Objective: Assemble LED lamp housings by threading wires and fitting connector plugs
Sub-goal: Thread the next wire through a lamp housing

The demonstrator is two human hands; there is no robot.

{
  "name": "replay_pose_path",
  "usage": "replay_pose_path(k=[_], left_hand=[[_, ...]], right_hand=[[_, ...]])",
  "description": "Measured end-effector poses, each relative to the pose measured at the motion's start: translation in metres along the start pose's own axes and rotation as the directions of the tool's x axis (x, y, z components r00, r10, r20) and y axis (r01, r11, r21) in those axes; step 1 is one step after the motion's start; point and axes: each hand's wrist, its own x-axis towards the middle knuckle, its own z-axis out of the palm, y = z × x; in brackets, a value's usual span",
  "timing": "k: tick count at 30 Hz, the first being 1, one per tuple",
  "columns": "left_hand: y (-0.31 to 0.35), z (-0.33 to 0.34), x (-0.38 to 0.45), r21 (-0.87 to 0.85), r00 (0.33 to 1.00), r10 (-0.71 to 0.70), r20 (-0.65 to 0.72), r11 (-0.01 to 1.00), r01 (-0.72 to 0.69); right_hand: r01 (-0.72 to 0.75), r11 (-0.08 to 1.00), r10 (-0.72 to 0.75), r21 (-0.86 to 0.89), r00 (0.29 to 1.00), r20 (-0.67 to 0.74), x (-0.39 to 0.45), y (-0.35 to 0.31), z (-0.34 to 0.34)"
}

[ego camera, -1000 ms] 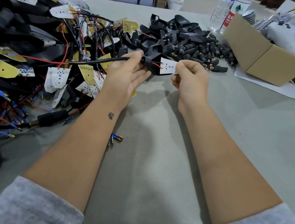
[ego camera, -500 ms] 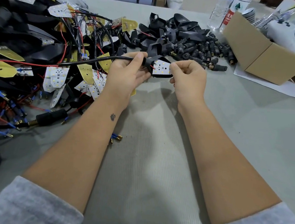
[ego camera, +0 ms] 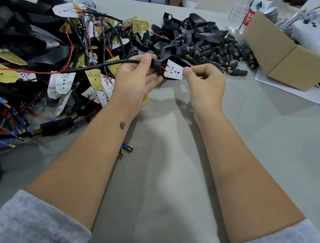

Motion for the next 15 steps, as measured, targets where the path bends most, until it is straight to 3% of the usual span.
replay_pose_path(k=[8, 11, 15], left_hand=[[0.001, 0.0024, -0.0004, 0.111, 0.998, 0.039, -0.046, 0.993, -0.034], [0.0012, 0.0019, -0.0003, 0.12, 0.996, 0.054, -0.064, 0.992, -0.046], [0.0008, 0.0014, 0.0004, 0.114, 0.995, 0.081, -0.058, 0.991, -0.074]], right_hand=[[-0.014, 0.994, 0.01, 0.109, 0.999, 0.04, -0.0032, -0.0047, -0.0013], [-0.024, 0.987, -0.002, 0.157, 0.987, 0.161, -0.0037, -0.0065, -0.0033], [0.011, 0.996, -0.039, 0.089, 0.947, 0.319, -0.0072, -0.0049, -0.0016]])
